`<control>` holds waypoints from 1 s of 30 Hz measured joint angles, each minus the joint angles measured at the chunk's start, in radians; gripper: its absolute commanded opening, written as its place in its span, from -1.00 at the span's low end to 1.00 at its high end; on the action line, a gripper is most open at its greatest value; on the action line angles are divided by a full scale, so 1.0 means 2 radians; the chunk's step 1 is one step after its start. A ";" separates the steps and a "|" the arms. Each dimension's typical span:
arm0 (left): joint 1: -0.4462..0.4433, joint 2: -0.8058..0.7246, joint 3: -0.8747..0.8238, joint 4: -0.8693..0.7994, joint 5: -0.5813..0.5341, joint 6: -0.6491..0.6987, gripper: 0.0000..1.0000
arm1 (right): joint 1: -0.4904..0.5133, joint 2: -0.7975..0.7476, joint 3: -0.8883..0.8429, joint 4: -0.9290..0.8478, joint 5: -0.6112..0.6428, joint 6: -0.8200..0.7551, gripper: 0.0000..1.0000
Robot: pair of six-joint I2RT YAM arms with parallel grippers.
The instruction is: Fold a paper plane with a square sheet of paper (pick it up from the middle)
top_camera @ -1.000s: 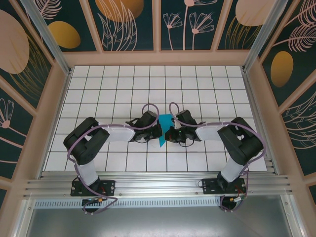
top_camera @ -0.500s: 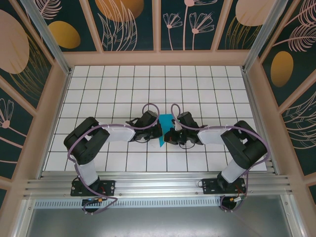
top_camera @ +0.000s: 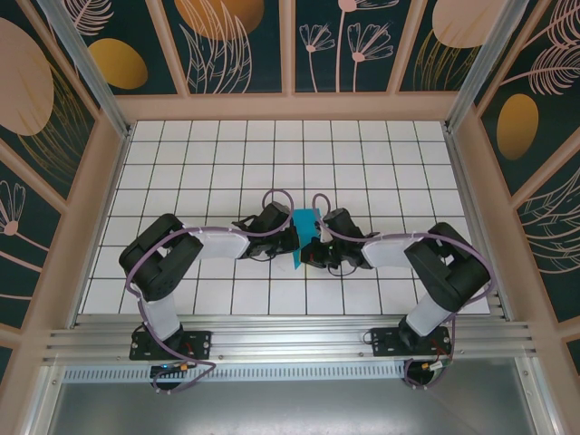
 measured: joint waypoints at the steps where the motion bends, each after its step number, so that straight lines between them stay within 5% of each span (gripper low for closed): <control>1: 0.000 0.000 0.000 0.000 0.000 0.000 -0.85 | 0.001 -0.005 -0.004 0.005 0.000 0.003 -0.87; 30: 0.000 0.006 0.008 0.000 0.003 0.000 -0.85 | 0.028 0.004 -0.001 0.021 -0.002 0.024 -0.85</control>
